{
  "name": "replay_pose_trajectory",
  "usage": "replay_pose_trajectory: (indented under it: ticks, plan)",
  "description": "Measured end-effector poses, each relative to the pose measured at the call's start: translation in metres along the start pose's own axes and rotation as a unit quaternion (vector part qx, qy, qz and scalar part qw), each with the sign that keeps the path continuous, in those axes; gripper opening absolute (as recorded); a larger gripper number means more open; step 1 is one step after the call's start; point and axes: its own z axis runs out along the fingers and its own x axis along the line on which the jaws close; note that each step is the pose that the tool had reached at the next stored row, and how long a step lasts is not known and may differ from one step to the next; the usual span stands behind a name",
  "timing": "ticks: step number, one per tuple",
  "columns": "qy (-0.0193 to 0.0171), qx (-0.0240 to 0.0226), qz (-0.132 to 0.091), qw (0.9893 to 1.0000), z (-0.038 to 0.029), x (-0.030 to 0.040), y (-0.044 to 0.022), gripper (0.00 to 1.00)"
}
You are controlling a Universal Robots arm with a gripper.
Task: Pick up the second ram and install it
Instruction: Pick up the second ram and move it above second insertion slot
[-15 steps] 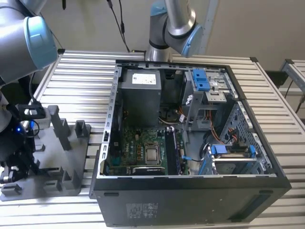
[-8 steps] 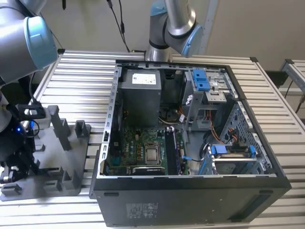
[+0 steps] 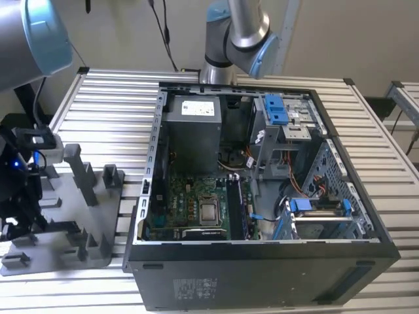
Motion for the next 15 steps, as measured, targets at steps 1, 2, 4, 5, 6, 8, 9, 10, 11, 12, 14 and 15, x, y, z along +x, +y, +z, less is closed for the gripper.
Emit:
replay_pose_trajectory:
  ticks: [1,2,4,5,6,8,9,10,11,12,14,15]
  plan:
    - [0.0000,0.0000,0.000,1.0000,-0.0049,-0.0002,0.0001,0.14]
    - [0.0000,0.0000,0.000,1.0000,-0.0094,-0.0004,0.0001,0.14]
    - [0.0001,0.0000,0.000,1.0000,-0.0186,-0.0007,0.0002,0.14]
    - [0.0000,0.0000,0.000,1.0000,-0.0230,-0.0009,0.0002,0.14]
    - [0.0000,0.0000,0.000,1.0000,-0.0275,-0.0010,0.0003,0.14]
    - [0.0000,0.0001,0.000,1.0000,-0.0352,-0.0013,0.0003,0.14]
    - [0.0000,0.0000,0.000,1.0000,-0.0399,-0.0015,0.0004,0.14]
    - [0.0001,-0.0001,0.000,1.0000,-0.0444,-0.0017,0.0005,0.14]
    - [0.0000,0.0000,0.000,1.0000,-0.0486,-0.0018,0.0005,0.14]
    - [0.0000,0.0000,0.000,1.0000,-0.0525,-0.0020,0.0005,0.14]
    - [0.0000,0.0000,0.001,1.0000,-0.0588,-0.0022,0.0007,0.14]
    - [0.0000,0.0000,0.001,1.0000,-0.0611,-0.0022,0.0007,0.14]
